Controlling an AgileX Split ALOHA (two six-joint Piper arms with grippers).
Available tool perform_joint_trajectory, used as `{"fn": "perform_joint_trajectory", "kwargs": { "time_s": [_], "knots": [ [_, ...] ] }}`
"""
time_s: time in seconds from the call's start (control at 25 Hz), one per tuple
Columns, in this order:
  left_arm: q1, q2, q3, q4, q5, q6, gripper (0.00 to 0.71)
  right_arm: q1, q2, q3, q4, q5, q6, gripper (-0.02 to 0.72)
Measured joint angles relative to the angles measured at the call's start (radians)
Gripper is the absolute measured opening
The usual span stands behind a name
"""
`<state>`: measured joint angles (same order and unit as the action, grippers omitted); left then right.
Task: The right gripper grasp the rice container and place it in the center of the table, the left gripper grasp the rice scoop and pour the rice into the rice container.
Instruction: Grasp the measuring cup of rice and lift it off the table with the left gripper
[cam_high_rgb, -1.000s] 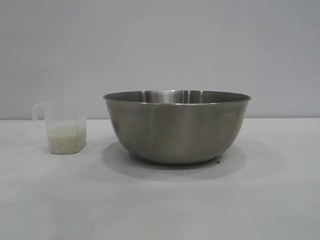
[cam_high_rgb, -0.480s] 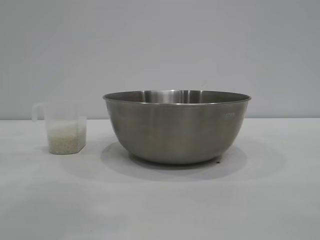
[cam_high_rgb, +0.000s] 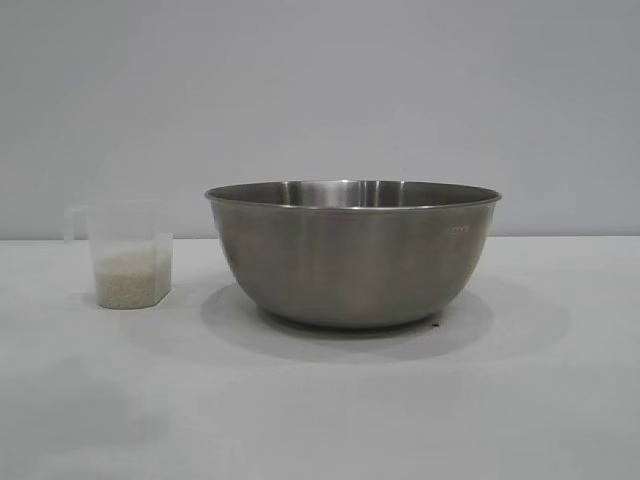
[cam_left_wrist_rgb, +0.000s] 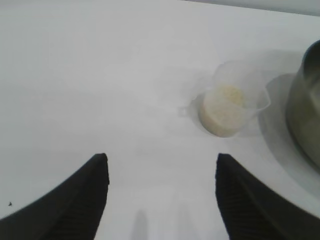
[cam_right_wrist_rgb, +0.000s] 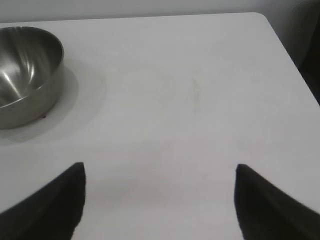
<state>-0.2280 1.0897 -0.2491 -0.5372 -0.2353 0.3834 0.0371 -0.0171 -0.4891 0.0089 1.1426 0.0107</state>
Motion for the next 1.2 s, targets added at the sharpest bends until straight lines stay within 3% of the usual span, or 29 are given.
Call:
{"fn": "perform_joint_trajectory", "kwargs": {
  "time_s": [0.16, 0.28, 0.72, 1.2],
  "knots": [
    [-0.103, 0.134, 0.004, 0.063, -0.155, -0.026, 0.405, 0.000, 0.000, 0.000, 0.000, 0.000, 0.000, 0.553],
    [-0.129, 0.213, 0.004, 0.078, -0.239, -0.043, 0.405, 0.000, 0.000, 0.000, 0.000, 0.000, 0.000, 0.553],
    [-0.131, 0.345, 0.004, 0.230, -0.436, -0.082, 0.405, 0.000, 0.000, 0.000, 0.002, 0.000, 0.000, 0.553],
    [-0.131, 0.688, -0.005, 0.354, -0.886, -0.228, 0.405, 0.000, 0.000, 0.000, 0.002, 0.000, 0.000, 0.553]
  ]
}}
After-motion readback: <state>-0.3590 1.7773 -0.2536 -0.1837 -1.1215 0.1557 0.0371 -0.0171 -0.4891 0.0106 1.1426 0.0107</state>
